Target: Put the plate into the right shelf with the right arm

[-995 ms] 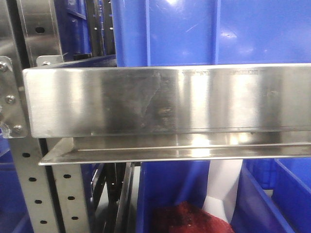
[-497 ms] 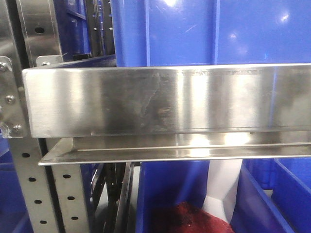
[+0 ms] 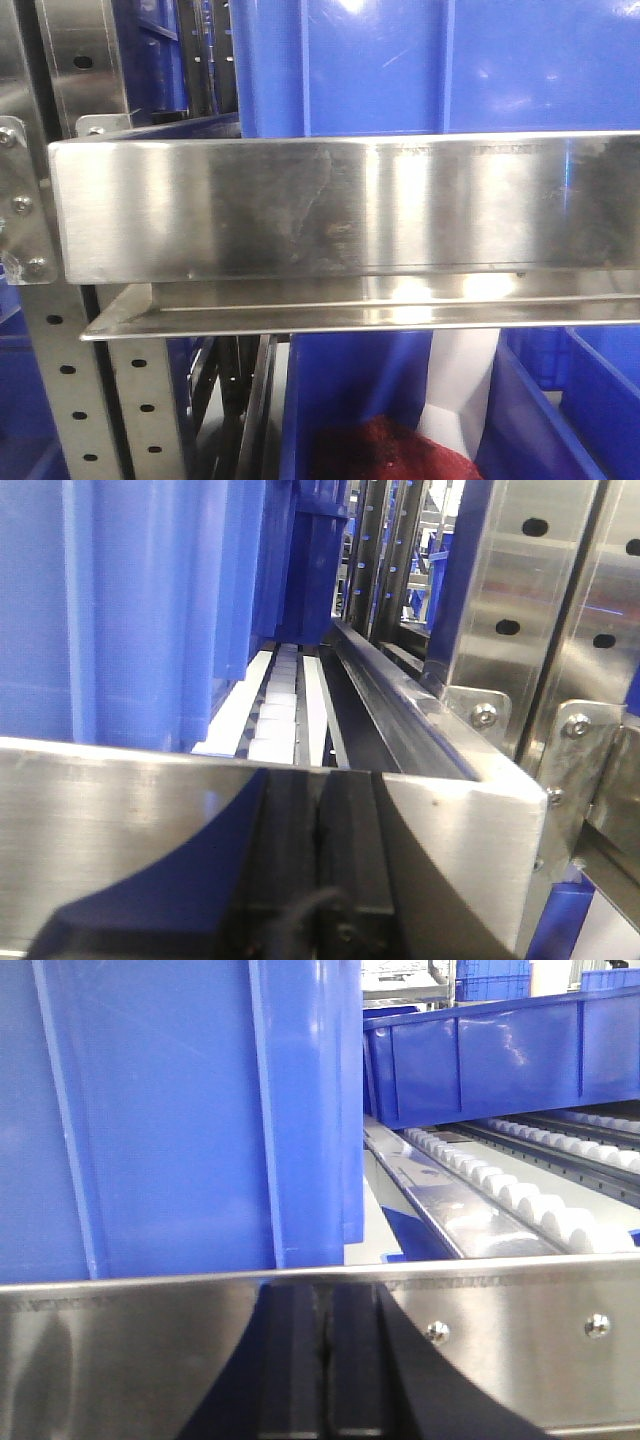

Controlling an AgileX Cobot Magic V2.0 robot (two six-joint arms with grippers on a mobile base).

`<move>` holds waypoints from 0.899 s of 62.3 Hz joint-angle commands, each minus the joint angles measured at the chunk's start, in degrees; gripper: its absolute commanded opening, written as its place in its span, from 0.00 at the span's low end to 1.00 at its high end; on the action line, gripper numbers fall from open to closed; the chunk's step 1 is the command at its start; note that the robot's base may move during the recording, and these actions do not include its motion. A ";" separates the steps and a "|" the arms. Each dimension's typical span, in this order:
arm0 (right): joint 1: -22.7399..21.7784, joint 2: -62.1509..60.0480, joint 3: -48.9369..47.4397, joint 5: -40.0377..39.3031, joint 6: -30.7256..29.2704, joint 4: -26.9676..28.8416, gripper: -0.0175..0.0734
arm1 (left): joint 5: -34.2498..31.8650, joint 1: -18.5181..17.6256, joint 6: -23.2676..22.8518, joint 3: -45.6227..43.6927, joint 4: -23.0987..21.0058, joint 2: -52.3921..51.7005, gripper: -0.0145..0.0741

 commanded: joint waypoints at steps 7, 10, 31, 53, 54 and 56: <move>-0.28 -0.77 -0.26 -4.40 -0.75 -0.09 0.24 | -5.17 0.11 -0.34 0.43 0.01 -0.36 0.11; -0.28 -0.77 -0.26 -4.40 -0.75 -0.09 0.24 | -5.17 0.11 -0.34 0.43 0.01 -0.36 0.11; -0.28 -0.77 -0.26 -4.40 -0.75 -0.09 0.24 | -5.17 0.11 -0.34 0.43 0.01 -0.36 0.11; -0.28 -0.77 -0.26 -4.40 -0.75 -0.09 0.24 | -5.17 0.11 -0.34 0.43 0.01 -0.36 0.11; -0.28 -0.77 -0.26 -4.40 -0.75 -0.09 0.24 | -5.17 0.11 -0.34 0.43 0.01 -0.36 0.11; -0.28 -0.77 -0.26 -4.40 -0.75 -0.09 0.24 | -5.17 0.11 -0.34 0.43 0.01 -0.36 0.11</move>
